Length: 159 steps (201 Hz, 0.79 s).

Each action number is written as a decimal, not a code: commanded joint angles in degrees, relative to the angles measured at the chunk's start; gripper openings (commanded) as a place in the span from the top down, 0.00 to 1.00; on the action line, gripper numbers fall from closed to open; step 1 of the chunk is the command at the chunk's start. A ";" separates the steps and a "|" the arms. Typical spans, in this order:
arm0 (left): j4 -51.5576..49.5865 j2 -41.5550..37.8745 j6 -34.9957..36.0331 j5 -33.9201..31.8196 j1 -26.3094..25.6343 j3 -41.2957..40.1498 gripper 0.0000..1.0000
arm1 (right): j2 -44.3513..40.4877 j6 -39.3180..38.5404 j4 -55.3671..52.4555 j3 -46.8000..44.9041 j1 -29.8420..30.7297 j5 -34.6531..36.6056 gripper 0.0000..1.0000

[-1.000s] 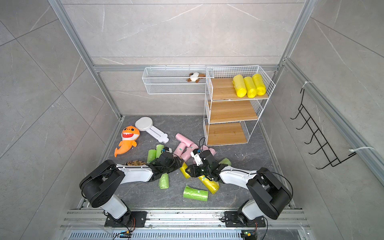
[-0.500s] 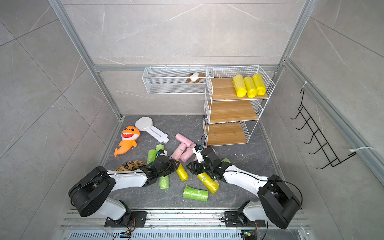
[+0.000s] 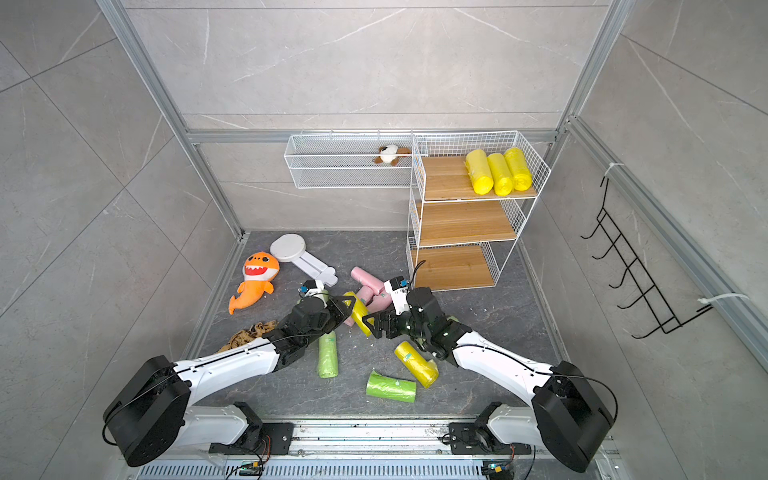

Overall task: Sort the rolls of trash bags by color and place them on the shelf
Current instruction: Place the roll of trash bags on the shelf.

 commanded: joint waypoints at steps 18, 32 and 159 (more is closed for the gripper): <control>6.10 -2.28 -4.04 1.55 0.08 2.31 0.71 | 3.26 3.68 8.87 -1.21 0.51 0.66 0.10; 6.93 -2.50 -5.09 1.73 0.04 1.73 0.71 | 4.27 4.51 11.74 -1.80 0.67 1.30 0.11; 11.90 -3.60 -10.89 0.60 0.17 -1.89 0.70 | 5.87 10.50 27.69 -7.44 1.73 5.59 0.59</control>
